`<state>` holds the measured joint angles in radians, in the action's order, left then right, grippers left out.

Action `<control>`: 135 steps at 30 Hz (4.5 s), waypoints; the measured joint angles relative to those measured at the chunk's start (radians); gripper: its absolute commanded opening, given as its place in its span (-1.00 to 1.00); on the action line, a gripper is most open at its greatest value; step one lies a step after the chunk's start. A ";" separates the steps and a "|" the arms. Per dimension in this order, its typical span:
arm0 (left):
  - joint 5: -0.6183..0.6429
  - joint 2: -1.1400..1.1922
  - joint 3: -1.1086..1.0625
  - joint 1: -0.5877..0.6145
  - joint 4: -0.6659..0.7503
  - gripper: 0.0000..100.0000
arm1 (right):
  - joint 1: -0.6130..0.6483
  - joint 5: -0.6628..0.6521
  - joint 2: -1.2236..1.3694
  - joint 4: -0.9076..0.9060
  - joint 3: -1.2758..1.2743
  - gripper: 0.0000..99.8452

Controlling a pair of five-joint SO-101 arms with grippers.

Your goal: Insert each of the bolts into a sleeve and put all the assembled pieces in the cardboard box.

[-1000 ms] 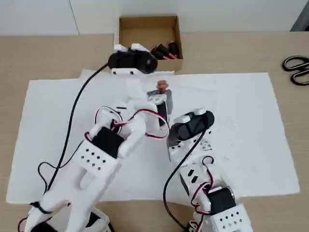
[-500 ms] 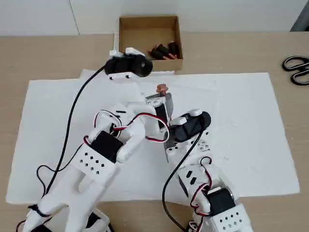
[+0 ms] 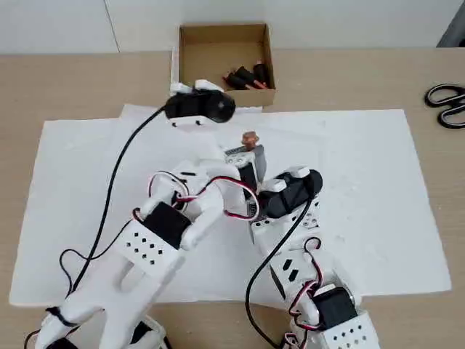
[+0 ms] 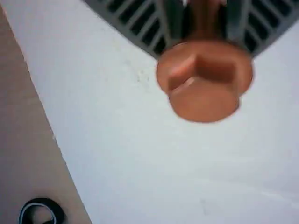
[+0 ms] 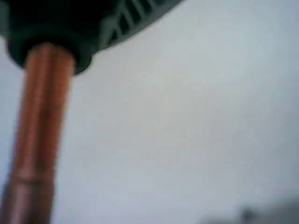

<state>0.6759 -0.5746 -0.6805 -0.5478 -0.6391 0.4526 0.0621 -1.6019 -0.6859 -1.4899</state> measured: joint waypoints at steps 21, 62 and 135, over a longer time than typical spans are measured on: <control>-0.064 -0.005 -0.009 -0.057 -0.034 -0.99 | -0.003 0.000 0.000 0.000 0.000 -0.99; -0.155 -0.006 -0.009 -0.100 -0.114 -0.99 | -0.005 0.003 -0.006 0.000 0.000 -0.99; -0.344 -0.012 0.063 0.506 -0.376 -0.51 | -0.104 0.003 -0.008 0.000 -0.023 -0.99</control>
<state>0.3322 -0.5869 -0.6176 -0.0414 -1.0150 0.3483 0.0652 -1.6095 -0.6859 -1.5129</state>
